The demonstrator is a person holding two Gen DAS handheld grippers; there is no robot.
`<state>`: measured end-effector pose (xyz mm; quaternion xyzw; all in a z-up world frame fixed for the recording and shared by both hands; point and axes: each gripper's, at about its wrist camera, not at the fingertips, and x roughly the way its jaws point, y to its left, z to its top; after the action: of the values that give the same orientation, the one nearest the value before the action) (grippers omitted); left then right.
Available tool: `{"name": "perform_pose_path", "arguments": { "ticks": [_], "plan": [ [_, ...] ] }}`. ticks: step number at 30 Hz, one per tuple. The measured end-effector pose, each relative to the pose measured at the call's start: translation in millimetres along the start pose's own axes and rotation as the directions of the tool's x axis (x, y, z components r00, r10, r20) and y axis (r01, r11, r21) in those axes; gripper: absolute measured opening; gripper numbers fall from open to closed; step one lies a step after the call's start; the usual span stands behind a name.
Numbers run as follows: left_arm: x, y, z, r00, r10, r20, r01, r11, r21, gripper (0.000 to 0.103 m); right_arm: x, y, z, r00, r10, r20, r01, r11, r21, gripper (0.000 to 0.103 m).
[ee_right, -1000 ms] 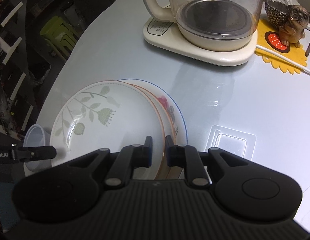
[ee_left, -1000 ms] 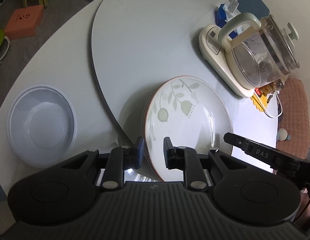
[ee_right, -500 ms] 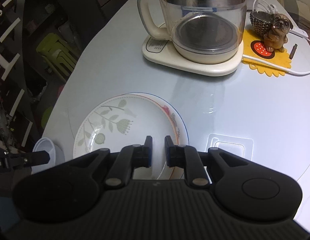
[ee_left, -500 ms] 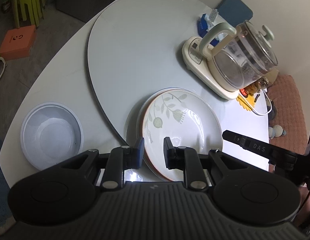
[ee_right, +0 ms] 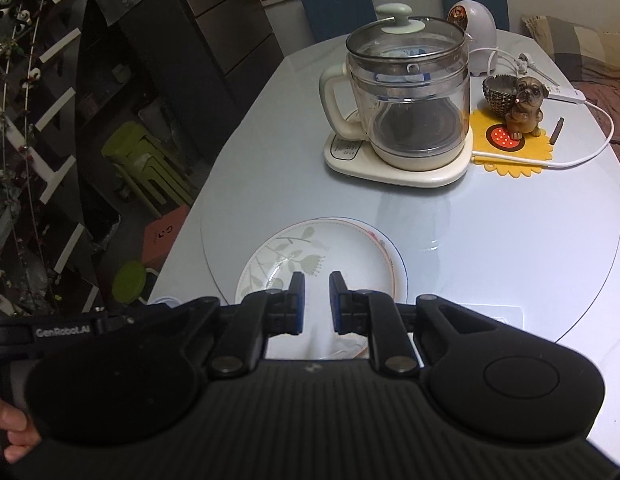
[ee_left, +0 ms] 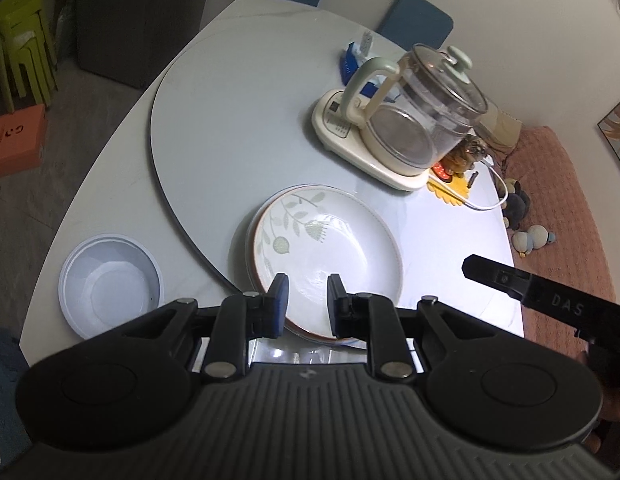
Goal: Organize plates and bowls
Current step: 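Lower the leaf-and-flower plate onto the plate stack and open both grippers, then withdraw both grippers from the stack and move them to the white bowl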
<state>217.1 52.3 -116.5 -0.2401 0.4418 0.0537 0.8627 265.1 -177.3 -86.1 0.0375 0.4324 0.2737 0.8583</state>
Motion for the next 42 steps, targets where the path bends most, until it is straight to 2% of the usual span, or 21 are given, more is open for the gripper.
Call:
{"name": "perform_pose_path", "arguments": {
  "ticks": [10, 17, 20, 23, 27, 35, 39, 42],
  "plan": [
    [-43, -29, -41, 0.999, 0.026, 0.038, -0.027, 0.999, 0.036, 0.022, -62, 3, -37, 0.997, 0.014, 0.070, -0.011, 0.999, -0.035, 0.016],
    [-58, -46, -71, 0.998, 0.032, 0.047, -0.034, 0.999, 0.035, 0.022, -73, -7, -57, 0.998, 0.020, 0.059, -0.018, 0.999, -0.043, 0.016],
    [-65, -51, -82, 0.999, 0.026, 0.045, -0.027, 0.999, 0.028, 0.023, -79, -9, -63, 0.999, -0.016, 0.045, 0.020, 0.997, -0.078, 0.017],
    [-67, -54, -91, 1.000, 0.001, 0.031, -0.002, 0.999, 0.051, 0.028, -86, -13, -71, 0.999, -0.033, 0.039, 0.035, 0.997, -0.075, 0.017],
    [-58, -60, -98, 1.000, -0.014, -0.013, 0.015, 0.993, 0.120, 0.029, -90, -22, -80, 0.996, -0.081, 0.045, 0.081, 0.997, -0.011, 0.017],
    [-26, -83, -97, 0.995, -0.047, -0.090, 0.064, 0.977, 0.205, 0.041, -87, -60, -97, 0.988, -0.155, 0.014, 0.153, 0.983, 0.098, 0.018],
    [-6, -96, -97, 0.990, -0.058, -0.130, 0.086, 0.971, 0.224, 0.061, -80, -83, -103, 0.982, -0.188, -0.015, 0.189, 0.972, 0.140, 0.018],
    [14, -103, -100, 0.983, -0.063, -0.175, 0.101, 0.970, 0.222, 0.062, -73, -98, -108, 0.981, -0.188, -0.049, 0.194, 0.968, 0.161, 0.018]
  ]
}}
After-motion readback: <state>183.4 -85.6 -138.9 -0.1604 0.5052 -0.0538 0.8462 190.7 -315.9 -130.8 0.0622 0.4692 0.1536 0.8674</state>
